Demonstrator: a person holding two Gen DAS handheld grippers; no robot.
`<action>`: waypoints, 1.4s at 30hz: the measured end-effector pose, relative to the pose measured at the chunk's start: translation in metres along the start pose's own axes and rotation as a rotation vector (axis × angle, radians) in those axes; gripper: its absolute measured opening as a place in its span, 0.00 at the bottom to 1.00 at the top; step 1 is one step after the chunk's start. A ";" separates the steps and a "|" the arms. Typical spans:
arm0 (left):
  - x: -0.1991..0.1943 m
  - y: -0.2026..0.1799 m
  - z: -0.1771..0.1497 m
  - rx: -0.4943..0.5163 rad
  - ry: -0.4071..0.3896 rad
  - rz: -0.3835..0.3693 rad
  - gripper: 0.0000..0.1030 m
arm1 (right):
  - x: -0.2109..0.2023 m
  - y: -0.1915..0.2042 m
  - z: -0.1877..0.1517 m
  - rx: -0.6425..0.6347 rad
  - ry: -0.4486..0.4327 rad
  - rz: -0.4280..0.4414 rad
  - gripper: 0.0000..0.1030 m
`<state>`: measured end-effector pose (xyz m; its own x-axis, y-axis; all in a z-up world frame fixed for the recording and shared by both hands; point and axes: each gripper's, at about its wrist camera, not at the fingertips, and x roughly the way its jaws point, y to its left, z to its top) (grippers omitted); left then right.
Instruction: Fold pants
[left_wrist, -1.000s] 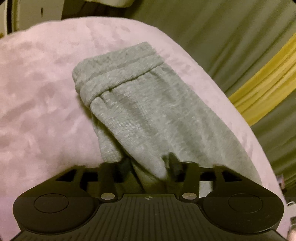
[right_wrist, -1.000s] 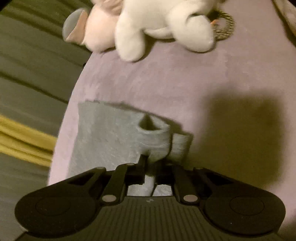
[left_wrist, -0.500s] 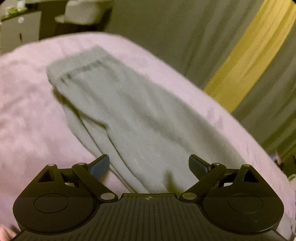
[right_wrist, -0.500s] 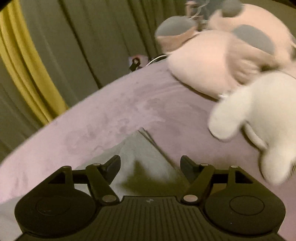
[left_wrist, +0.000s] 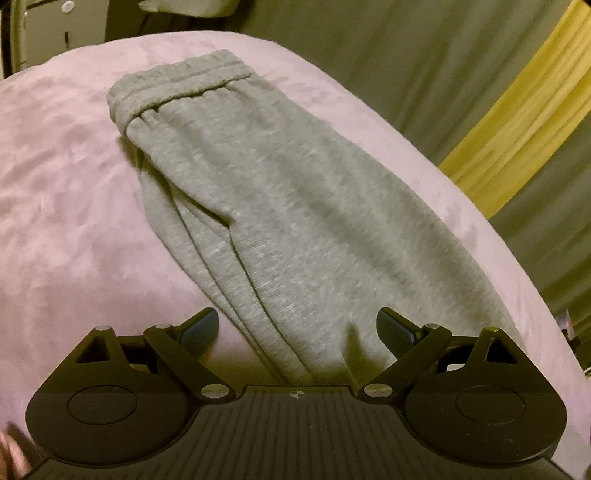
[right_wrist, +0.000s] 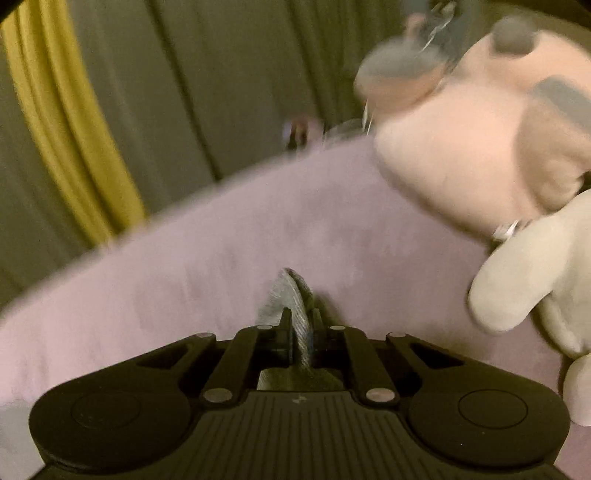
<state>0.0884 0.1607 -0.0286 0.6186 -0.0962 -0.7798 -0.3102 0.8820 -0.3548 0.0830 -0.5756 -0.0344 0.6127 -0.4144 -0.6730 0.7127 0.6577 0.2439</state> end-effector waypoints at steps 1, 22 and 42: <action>-0.001 0.000 0.000 -0.001 -0.002 -0.006 0.93 | 0.000 -0.001 0.002 0.031 -0.023 -0.013 0.07; -0.006 0.017 0.001 -0.098 0.013 -0.036 0.93 | -0.052 -0.058 -0.098 0.101 0.220 -0.141 0.00; -0.007 -0.045 -0.009 0.174 -0.010 -0.133 0.93 | -0.040 -0.026 -0.110 0.012 0.292 -0.064 0.56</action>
<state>0.0912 0.1170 -0.0116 0.6528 -0.2132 -0.7269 -0.0964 0.9284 -0.3589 0.0023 -0.5073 -0.0904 0.4434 -0.2550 -0.8593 0.7518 0.6278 0.2016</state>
